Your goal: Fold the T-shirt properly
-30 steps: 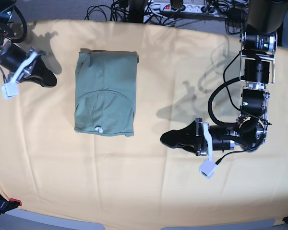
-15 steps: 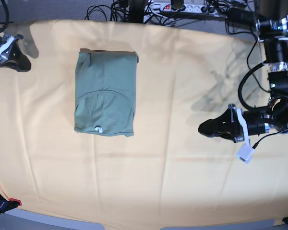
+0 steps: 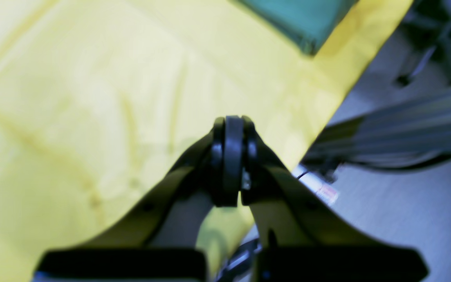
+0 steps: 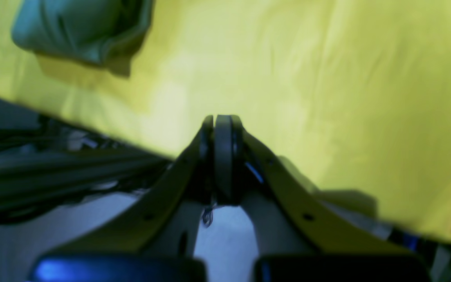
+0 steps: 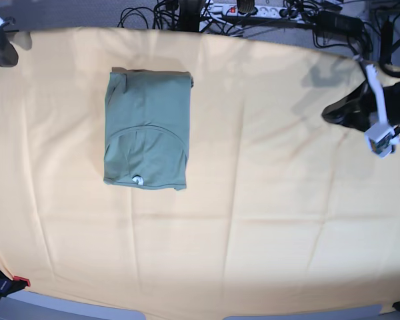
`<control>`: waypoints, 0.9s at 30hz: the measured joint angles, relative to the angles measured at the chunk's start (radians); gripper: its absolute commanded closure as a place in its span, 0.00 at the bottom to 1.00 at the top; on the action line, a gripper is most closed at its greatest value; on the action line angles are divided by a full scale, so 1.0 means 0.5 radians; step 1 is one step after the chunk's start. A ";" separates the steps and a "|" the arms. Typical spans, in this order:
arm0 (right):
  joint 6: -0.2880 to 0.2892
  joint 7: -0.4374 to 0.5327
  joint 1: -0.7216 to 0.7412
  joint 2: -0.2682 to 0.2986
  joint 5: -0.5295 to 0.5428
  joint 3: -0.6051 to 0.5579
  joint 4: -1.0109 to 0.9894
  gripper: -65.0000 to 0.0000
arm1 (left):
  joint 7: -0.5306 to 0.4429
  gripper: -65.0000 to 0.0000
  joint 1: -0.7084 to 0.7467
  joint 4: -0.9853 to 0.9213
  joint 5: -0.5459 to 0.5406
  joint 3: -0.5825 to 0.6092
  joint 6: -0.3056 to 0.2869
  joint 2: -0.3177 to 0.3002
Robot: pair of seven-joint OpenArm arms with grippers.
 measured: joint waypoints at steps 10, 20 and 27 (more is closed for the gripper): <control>0.000 -0.081 -0.532 -0.145 -0.002 -0.002 0.001 1.00 | -0.013 1.00 1.204 0.249 0.000 -0.462 0.024 -0.139; 0.001 -0.072 -1.007 -0.182 0.006 -0.347 -0.259 1.00 | -0.004 1.00 1.997 0.198 0.002 -0.419 -0.096 0.241; 0.005 0.051 -0.858 -0.180 -0.125 -0.893 -0.745 1.00 | -0.042 1.00 1.980 -0.217 0.304 0.089 -0.149 0.463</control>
